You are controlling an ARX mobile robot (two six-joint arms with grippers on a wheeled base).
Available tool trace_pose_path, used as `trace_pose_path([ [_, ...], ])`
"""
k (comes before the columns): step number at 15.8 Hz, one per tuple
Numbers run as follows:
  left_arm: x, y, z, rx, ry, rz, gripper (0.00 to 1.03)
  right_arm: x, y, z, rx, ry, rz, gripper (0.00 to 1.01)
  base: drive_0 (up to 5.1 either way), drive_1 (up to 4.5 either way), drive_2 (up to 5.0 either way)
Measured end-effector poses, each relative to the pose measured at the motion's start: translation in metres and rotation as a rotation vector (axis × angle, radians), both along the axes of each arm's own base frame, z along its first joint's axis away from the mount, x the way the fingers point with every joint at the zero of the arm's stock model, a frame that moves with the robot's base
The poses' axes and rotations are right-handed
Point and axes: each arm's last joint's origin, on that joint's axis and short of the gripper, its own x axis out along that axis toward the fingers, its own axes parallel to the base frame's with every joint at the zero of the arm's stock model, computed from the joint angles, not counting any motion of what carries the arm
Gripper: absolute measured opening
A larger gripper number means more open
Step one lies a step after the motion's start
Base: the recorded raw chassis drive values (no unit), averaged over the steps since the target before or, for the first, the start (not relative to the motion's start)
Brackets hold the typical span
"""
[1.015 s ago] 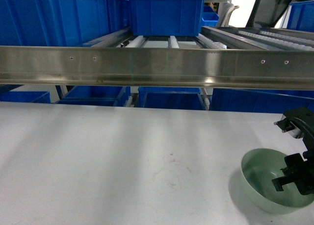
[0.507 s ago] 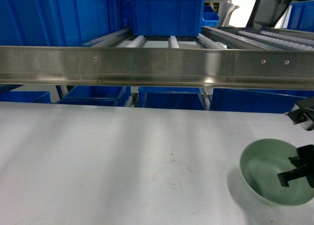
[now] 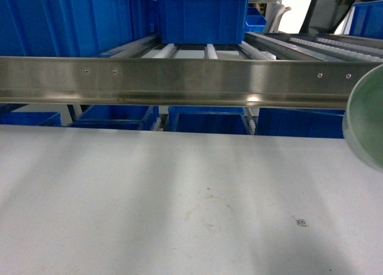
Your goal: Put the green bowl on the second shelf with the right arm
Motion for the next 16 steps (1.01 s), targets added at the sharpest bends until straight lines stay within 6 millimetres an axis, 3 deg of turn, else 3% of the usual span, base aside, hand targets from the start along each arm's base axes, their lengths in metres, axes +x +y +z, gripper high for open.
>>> trace_pose_path([
  [2,0.0,0.0,0.0,0.0,0.0,0.0,0.98,-0.029,-0.003,0.024,0.024,-0.073,-0.011,0.02,0.0,0.0,0.0],
  [5,0.0,0.0,0.0,0.0,0.0,0.0,0.98,-0.069,-0.002,0.031,0.045,-0.132,-0.002,0.02,0.0,0.0,0.0],
  [8,0.0,0.0,0.0,0.0,0.0,0.0,0.98,-0.069,-0.002,0.03,0.048,-0.131,-0.004,0.02,0.0,0.0,0.0],
  [16,0.0,0.0,0.0,0.0,0.0,0.0,0.98,-0.069,-0.002,0.031,0.051,-0.132,-0.004,0.02,-4.8,1.88,3.1],
])
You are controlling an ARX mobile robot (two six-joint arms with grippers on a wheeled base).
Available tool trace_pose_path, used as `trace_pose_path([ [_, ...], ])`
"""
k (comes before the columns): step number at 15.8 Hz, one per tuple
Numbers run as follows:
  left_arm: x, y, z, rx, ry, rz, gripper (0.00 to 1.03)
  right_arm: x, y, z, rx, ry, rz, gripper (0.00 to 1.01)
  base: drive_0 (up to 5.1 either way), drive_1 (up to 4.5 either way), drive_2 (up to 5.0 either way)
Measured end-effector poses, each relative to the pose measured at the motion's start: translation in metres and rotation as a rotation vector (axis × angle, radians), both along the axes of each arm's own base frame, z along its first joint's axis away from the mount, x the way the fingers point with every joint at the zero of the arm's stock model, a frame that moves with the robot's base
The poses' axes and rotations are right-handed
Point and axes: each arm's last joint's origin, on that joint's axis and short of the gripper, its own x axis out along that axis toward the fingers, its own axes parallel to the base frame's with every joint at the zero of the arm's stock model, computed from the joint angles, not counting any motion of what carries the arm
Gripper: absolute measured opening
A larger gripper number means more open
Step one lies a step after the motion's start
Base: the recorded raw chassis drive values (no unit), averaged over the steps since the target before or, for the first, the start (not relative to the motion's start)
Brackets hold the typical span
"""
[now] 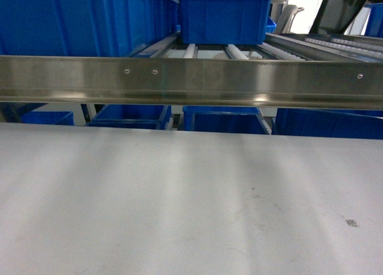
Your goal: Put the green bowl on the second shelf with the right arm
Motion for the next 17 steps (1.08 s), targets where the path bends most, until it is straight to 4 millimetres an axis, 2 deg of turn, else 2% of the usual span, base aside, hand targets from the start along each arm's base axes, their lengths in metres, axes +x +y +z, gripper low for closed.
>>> trace_pose_path([
  [17,0.0,0.0,-0.0001,0.0,0.001,0.0,0.98,0.0001,0.0,0.0003,0.0,-0.003,0.0,0.02,-5.0,2.26,2.6],
])
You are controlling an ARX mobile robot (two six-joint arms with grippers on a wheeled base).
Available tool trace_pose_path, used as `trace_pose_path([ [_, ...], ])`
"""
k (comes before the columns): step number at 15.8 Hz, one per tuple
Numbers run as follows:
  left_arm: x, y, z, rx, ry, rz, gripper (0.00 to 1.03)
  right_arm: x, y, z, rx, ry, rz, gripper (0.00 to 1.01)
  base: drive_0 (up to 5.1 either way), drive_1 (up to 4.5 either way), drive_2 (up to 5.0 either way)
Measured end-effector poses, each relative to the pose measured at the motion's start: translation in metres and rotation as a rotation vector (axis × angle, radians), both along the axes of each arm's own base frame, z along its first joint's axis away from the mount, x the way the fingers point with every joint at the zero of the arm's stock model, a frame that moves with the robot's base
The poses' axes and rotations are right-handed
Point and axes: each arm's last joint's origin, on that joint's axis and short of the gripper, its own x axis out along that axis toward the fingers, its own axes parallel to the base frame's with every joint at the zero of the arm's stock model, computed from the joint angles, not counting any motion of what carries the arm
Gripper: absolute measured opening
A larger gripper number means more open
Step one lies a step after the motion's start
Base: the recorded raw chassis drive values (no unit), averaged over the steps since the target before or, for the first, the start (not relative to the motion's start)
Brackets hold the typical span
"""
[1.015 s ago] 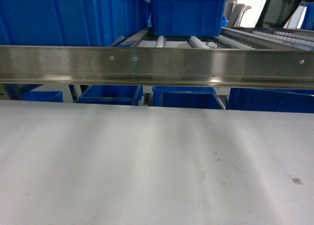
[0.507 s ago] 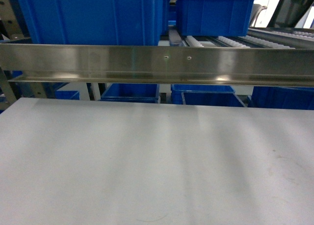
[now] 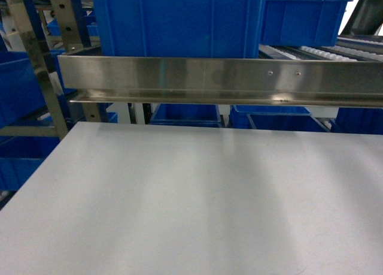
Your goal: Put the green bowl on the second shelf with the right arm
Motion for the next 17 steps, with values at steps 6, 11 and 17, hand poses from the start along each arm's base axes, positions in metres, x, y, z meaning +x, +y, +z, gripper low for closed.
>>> trace_pose_path([
  [6,0.0,0.0,0.0002,0.0,-0.002,0.0,0.98,-0.0003,0.0,0.0,0.0,0.002,0.0,0.02,-5.0,2.47,2.5],
  [11,0.0,0.0,0.0002,0.0,-0.002,0.0,0.98,-0.0002,-0.0001,0.0,0.0,0.001,-0.001,0.02,-5.0,2.45,2.5],
  [17,0.0,0.0,0.0001,0.0,-0.002,0.0,0.98,-0.0002,-0.0001,0.0004,0.0,-0.003,-0.001,0.02,-5.0,2.46,2.5],
])
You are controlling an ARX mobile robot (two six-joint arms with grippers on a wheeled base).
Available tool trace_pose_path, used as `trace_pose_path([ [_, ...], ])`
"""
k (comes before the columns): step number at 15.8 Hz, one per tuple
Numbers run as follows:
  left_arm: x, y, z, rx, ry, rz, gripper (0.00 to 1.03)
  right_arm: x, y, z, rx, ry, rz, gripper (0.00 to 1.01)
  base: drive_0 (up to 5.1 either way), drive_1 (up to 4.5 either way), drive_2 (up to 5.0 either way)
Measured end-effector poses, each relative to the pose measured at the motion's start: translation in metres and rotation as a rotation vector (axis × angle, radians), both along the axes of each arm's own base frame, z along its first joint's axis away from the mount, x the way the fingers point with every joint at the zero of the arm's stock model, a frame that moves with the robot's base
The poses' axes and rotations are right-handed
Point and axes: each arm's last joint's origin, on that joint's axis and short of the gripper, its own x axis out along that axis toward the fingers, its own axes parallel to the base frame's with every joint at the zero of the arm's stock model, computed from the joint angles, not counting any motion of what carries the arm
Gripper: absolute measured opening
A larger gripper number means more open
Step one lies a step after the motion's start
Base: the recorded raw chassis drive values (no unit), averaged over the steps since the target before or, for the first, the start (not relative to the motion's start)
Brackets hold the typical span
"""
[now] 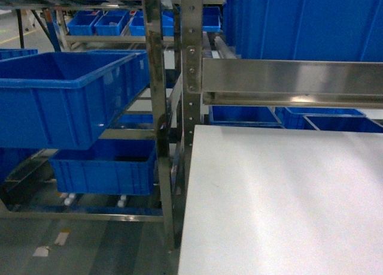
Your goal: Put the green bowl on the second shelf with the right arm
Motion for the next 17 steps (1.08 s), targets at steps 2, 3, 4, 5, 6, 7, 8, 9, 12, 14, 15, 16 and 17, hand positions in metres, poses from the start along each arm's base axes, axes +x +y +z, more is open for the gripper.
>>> trace_pose_path([
  [2,0.0,0.0,0.0001,0.0,-0.002,-0.001,0.98,0.0002,0.0,-0.0008,0.001,0.007,0.0,0.02,-4.9,2.52,2.5],
  [3,0.0,0.0,0.0001,0.0,-0.001,-0.001,0.98,0.0001,0.0,-0.0006,0.0,0.005,0.0,0.02,-5.0,2.5,2.5],
  [4,0.0,0.0,-0.0001,0.0,0.002,0.0,0.98,0.0,0.0,-0.0004,0.0,0.003,0.0,0.02,-5.0,2.47,2.5],
  [5,0.0,0.0,-0.0002,0.0,0.002,0.0,0.98,0.0,0.0001,-0.0004,0.0,0.003,0.001,0.02,-5.0,2.44,2.4],
  [6,0.0,0.0,-0.0001,0.0,0.002,0.0,0.98,0.0,0.0001,-0.0004,0.0,0.004,0.001,0.02,-5.1,2.4,2.4],
  [7,0.0,0.0,-0.0001,0.0,0.002,0.0,0.98,0.0,0.0001,-0.0004,0.0,0.004,0.001,0.02,-5.1,2.39,2.4],
  [8,0.0,0.0,-0.0002,0.0,0.002,0.0,0.98,0.0,0.0001,-0.0004,0.0,0.004,0.001,0.02,-5.0,2.43,2.4],
  [9,0.0,0.0,-0.0003,0.0,0.003,0.0,0.98,0.0,0.0001,-0.0004,0.0,0.004,0.001,0.02,-4.9,2.51,2.5],
  [12,0.0,0.0,0.0,0.0,0.0,-0.001,0.98,0.0,0.0001,-0.0002,0.0,0.002,0.001,0.02,-5.0,2.49,2.5],
  [14,0.0,0.0,0.0,0.0,0.0,-0.001,0.98,-0.0001,0.0001,-0.0003,0.001,0.003,0.001,0.02,-5.0,2.41,2.4],
  [15,0.0,0.0,0.0,0.0,0.0,-0.001,0.98,-0.0001,0.0001,-0.0003,0.0,0.003,0.001,0.02,-5.0,2.43,2.4],
  [16,0.0,0.0,0.0,0.0,0.0,0.0,0.98,0.0,0.0001,-0.0005,0.0,0.005,0.001,0.02,-5.0,2.43,2.4],
  [17,0.0,0.0,-0.0001,0.0,0.001,-0.001,0.98,0.0,0.0001,-0.0001,0.0,0.002,0.001,0.02,-5.1,2.4,2.4],
])
